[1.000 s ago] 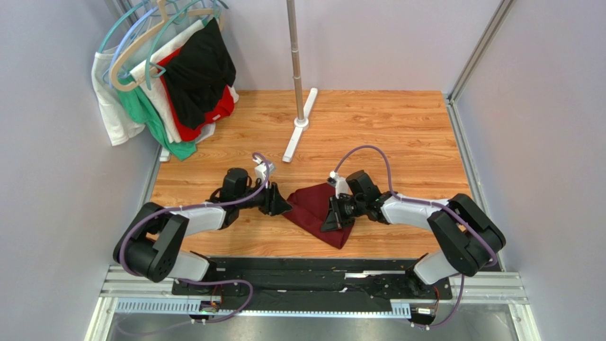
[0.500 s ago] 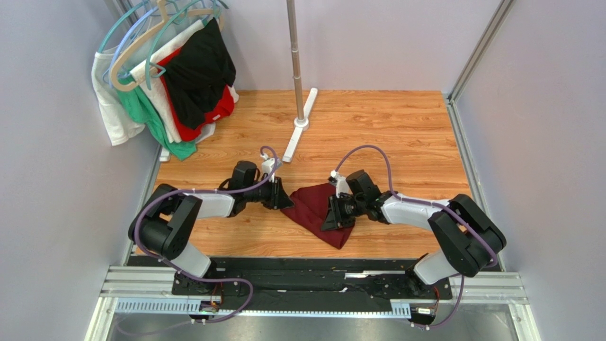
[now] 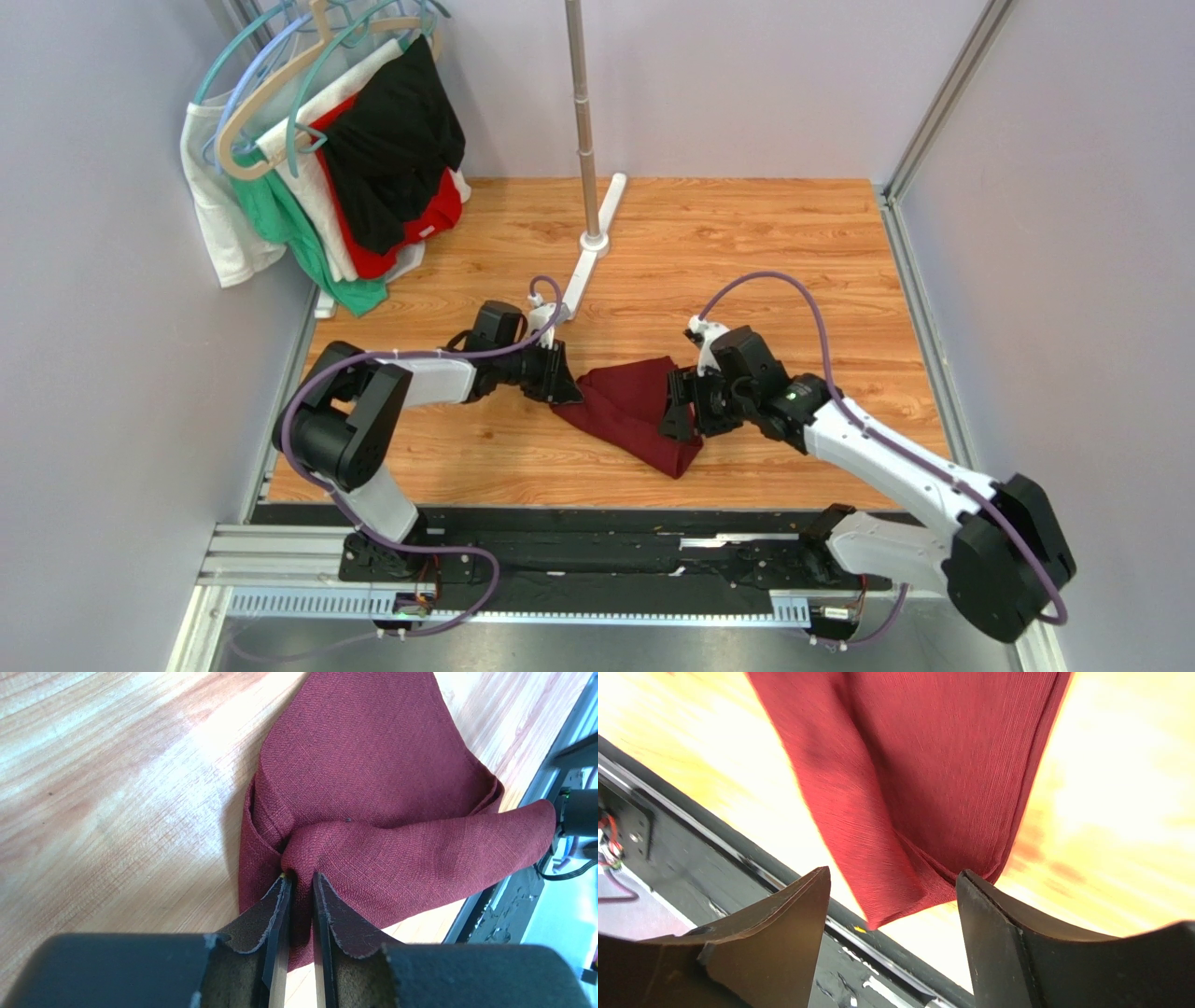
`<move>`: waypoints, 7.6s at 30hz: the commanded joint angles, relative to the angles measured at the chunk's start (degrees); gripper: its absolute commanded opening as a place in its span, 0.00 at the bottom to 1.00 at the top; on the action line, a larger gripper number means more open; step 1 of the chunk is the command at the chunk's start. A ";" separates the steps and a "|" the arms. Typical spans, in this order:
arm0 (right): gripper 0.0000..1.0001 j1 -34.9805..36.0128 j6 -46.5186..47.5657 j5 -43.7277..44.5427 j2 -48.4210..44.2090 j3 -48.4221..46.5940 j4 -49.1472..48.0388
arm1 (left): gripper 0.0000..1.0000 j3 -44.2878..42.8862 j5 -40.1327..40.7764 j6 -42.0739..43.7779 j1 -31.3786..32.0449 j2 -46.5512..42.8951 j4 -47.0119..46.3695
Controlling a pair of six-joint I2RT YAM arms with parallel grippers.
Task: Fold the napkin, place the utensils inside, and roll it up
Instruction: Roll the napkin at the center of the board.
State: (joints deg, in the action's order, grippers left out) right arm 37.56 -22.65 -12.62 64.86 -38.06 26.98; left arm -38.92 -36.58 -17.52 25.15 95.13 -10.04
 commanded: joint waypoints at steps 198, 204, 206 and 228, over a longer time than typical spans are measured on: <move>0.72 2.47 8.41 5.57 -13.46 2.65 -3.95 | 0.31 -12.76 -5.35 24.11 13.79 7.35 19.18; 0.74 12.52 12.36 12.35 -5.99 1.33 -7.73 | 0.32 -13.91 -5.96 24.20 13.53 7.96 21.20; 0.74 13.15 13.33 12.27 -4.40 1.85 -9.83 | 0.32 -14.08 -6.40 24.11 13.44 8.14 21.29; 0.15 15.17 8.95 12.53 8.52 2.65 -11.43 | 0.39 -13.99 -5.87 22.88 12.21 6.65 20.33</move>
State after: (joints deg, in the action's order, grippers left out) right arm 52.45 -10.79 -1.39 72.34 -35.40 16.43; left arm -53.21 -44.05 4.40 38.00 101.97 8.38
